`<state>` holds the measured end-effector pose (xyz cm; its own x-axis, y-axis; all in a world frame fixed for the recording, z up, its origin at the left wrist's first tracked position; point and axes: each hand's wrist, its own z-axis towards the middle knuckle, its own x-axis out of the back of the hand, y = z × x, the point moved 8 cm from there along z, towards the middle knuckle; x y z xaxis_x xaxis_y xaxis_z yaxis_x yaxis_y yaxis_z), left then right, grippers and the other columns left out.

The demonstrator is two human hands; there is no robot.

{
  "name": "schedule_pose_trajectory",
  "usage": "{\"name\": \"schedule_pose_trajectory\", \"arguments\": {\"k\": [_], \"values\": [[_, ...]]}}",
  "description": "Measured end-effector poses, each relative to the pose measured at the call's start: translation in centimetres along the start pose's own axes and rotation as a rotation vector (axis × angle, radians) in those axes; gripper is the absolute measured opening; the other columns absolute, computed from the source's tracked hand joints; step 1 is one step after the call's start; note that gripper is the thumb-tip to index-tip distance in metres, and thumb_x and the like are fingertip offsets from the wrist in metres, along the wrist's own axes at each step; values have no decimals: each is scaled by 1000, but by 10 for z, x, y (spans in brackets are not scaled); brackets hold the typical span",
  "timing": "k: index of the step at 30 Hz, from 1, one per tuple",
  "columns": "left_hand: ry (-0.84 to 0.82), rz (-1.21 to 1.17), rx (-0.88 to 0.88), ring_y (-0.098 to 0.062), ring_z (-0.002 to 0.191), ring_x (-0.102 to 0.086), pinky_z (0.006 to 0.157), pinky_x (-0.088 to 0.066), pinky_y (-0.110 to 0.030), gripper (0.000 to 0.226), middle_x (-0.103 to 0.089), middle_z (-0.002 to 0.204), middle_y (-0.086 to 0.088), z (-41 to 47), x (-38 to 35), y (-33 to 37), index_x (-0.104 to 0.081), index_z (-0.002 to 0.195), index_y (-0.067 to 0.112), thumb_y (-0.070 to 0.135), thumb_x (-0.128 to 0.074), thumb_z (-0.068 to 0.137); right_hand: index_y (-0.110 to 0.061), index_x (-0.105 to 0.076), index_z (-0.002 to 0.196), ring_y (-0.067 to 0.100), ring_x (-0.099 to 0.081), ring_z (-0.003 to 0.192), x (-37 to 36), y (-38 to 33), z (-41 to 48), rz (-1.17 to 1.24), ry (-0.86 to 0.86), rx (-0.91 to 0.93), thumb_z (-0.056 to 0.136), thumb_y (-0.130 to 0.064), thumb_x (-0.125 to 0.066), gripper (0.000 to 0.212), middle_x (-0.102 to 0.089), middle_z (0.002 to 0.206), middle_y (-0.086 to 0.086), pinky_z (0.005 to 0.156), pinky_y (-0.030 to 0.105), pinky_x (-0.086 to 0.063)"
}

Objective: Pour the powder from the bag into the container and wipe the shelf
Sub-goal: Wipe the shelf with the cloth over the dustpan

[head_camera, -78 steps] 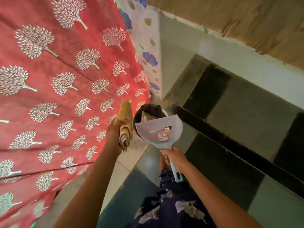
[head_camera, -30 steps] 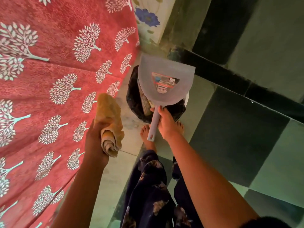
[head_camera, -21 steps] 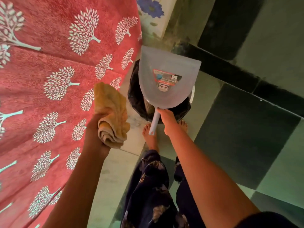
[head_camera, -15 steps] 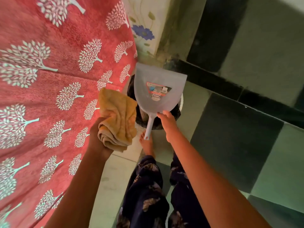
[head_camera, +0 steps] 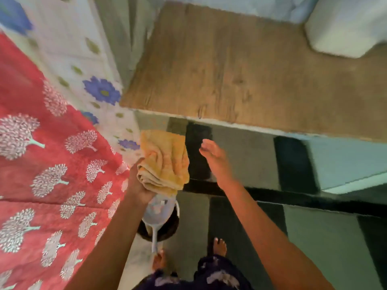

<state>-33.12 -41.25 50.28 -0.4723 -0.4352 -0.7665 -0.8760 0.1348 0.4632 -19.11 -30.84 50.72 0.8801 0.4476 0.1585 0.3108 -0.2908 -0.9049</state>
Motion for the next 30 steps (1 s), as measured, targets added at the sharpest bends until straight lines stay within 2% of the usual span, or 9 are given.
{"name": "schedule_pose_trajectory", "arguments": {"k": [3, 6, 9, 11, 13, 15, 18, 23, 30], "values": [[-440, -100, -88, -40, 127, -46, 104, -41, -44, 50, -45, 135, -33, 16, -86, 11, -41, 130, -14, 21, -24, 99, -17, -57, 122, 9, -54, 114, 61, -64, -15, 60, 33, 173, 91, -15, -57, 30, -59, 116, -5, 85, 10, -40], [-542, 133, -20, -36, 111, -61, 93, -52, -41, 47, -63, 119, -24, 37, -190, -2, -62, 115, -5, 30, -61, 83, -15, -52, 128, -1, -55, 105, 126, -112, -15, 40, 66, 318, 92, -14, -55, 36, -58, 120, -8, 82, 3, -42], [-360, 203, -93, -36, 87, -71, 70, -58, -49, 68, -72, 97, -22, 85, -240, -5, -71, 98, 1, 15, -90, 35, -19, -50, 131, 6, -53, 117, 202, -140, 0, 19, 145, 391, 92, -15, -55, 40, -55, 132, -5, 98, 16, -40], [-446, 210, -104, -31, 90, -71, 78, -58, -41, 66, -72, 98, -20, 92, -299, -19, -71, 99, -1, 23, -91, 41, -24, -49, 132, 9, -48, 126, 249, -149, 12, 10, 182, 408, 91, -19, -57, 42, -52, 137, -6, 108, 29, -36], [-333, 316, -158, -19, 64, -73, 53, -58, -27, 50, -75, 70, -9, 115, -328, -30, -76, 70, 5, 30, -94, 31, -24, -48, 134, 10, -46, 128, 291, -152, 24, -14, 225, 410, 91, -19, -57, 44, -50, 139, -6, 111, 31, -34], [-205, 389, -184, -8, 47, -67, 40, -51, -18, 20, -70, 52, 2, 144, -345, -38, -70, 60, 8, 24, -73, 73, -23, -47, 135, 12, -44, 130, 326, -154, 34, -62, 267, 419, 91, -19, -58, 46, -48, 140, -5, 110, 30, -33], [-20, 425, -113, -19, 49, -66, 46, -52, -22, 42, -66, 62, -10, 198, -348, -53, -64, 68, 8, 29, -38, 94, -20, -44, 137, 15, -41, 133, 364, -153, 54, -116, 305, 414, 91, -17, -58, 48, -46, 143, -2, 107, 25, -31], [72, 568, -28, -22, 42, -62, 41, -50, -21, 44, -62, 54, -13, 265, -353, -64, -63, 59, 3, 17, -36, 91, -19, -44, 137, 17, -39, 134, 398, -152, 93, -161, 330, 382, 92, -19, -56, 46, -43, 145, 0, 98, 17, -26], [176, 717, 35, -31, 77, -60, 65, -49, -34, 27, -62, 89, -18, 325, -338, -58, -56, 99, -1, 14, -39, 86, -17, -45, 137, 14, -38, 135, 410, -151, 133, -140, 360, 336, 93, -19, -56, 46, -43, 146, -1, 101, 17, -27]]}}
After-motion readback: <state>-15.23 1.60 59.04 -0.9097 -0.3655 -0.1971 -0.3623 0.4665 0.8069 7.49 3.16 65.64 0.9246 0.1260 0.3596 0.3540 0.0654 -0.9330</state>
